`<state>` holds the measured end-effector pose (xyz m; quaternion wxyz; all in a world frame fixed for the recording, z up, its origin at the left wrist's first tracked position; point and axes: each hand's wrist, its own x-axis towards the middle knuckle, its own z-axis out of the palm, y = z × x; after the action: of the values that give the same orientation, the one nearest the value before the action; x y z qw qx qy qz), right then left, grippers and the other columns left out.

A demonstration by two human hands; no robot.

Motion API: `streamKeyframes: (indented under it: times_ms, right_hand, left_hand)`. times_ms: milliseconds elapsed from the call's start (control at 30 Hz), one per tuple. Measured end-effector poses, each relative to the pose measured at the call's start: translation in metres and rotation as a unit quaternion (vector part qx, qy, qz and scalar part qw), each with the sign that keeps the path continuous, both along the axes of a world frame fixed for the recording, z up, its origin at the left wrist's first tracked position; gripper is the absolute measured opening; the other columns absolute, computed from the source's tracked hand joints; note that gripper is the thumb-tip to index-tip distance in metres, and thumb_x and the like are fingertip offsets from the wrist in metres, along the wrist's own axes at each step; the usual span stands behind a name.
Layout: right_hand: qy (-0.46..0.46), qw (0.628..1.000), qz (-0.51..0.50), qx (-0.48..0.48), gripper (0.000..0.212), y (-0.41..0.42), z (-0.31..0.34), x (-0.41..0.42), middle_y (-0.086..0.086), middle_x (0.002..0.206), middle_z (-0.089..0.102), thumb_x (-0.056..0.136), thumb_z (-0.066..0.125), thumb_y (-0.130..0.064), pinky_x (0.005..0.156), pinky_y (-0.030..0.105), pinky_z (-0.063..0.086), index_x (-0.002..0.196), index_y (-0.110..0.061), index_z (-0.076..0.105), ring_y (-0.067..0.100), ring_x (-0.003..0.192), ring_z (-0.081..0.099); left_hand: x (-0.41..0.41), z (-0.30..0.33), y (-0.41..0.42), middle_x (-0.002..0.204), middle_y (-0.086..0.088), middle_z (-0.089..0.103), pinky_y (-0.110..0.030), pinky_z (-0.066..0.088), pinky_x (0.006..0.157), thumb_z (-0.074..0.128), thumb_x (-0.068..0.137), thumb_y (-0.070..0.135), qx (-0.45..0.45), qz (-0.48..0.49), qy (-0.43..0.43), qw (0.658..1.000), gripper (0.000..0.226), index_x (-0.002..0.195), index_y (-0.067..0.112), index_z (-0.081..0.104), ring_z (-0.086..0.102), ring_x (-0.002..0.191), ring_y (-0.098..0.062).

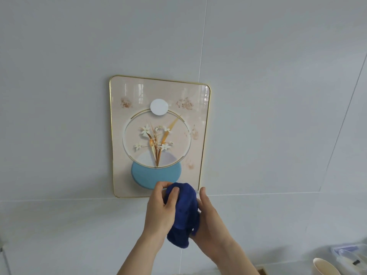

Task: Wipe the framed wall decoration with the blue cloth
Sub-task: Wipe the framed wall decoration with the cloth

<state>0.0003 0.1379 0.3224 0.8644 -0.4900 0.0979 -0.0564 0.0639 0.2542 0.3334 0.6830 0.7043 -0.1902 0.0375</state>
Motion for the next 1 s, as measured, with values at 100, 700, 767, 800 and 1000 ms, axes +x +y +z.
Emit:
streamKeyframes:
  times_ms: [100,700,767,800,1000]
  right_hand:
    - [-0.020,1.000,-0.009,0.010,0.056,-0.004,-0.002,0.007,0.020,0.129,0.071,0.107,0.046,-0.049,0.103,0.047,0.054,0.125,0.001,0.066,0.034,0.122,0.069]
    - [-0.237,0.586,-0.371,-0.680,0.055,-0.066,0.034,0.115,0.001,0.130,0.049,0.091,0.077,-0.019,0.069,0.033,0.056,0.138,-0.023,0.049,0.022,0.112,0.056]
    - [-0.244,0.513,-0.417,-0.710,0.054,-0.070,0.030,0.128,0.005,0.129,0.058,0.089,0.080,-0.017,0.075,0.036,0.055,0.134,-0.027,0.050,0.027,0.110,0.056]
    - [-0.244,0.480,-0.435,-0.722,0.050,-0.072,0.026,0.134,0.007,0.128,0.062,0.089,0.080,-0.015,0.081,0.040,0.054,0.130,-0.026,0.054,0.029,0.110,0.056]
    - [-0.239,0.381,-0.459,-0.766,0.035,-0.075,-0.012,0.154,0.010,0.134,0.068,0.089,0.080,-0.014,0.091,0.047,0.049,0.123,-0.017,0.070,0.032,0.116,0.056]
  left_hand:
    - [0.001,-0.007,-0.006,0.094,0.021,0.072,-0.011,0.051,0.078,0.065,0.097,0.024,0.077,-0.051,-0.055,0.994,0.013,0.101,0.036,0.062,0.068,0.096,0.000]
    - [0.122,0.038,-0.034,0.173,-0.003,0.020,-0.052,0.013,0.130,0.045,0.103,0.030,0.333,0.245,-0.472,0.778,0.062,0.161,0.022,0.028,0.013,0.161,-0.025]
    - [0.136,0.036,-0.036,0.173,-0.002,0.018,-0.054,0.015,0.129,0.041,0.104,0.029,0.344,0.252,-0.479,0.767,0.061,0.162,0.022,0.025,0.011,0.161,-0.026]
    - [0.141,0.033,-0.038,0.174,-0.001,0.016,-0.054,0.015,0.129,0.039,0.105,0.029,0.346,0.254,-0.481,0.765,0.061,0.163,0.022,0.023,0.009,0.162,-0.026]
    - [0.161,0.022,-0.043,0.174,0.000,0.014,-0.050,0.006,0.131,0.028,0.108,0.035,0.329,0.270,-0.504,0.752,0.058,0.164,0.023,0.018,0.006,0.162,-0.025]
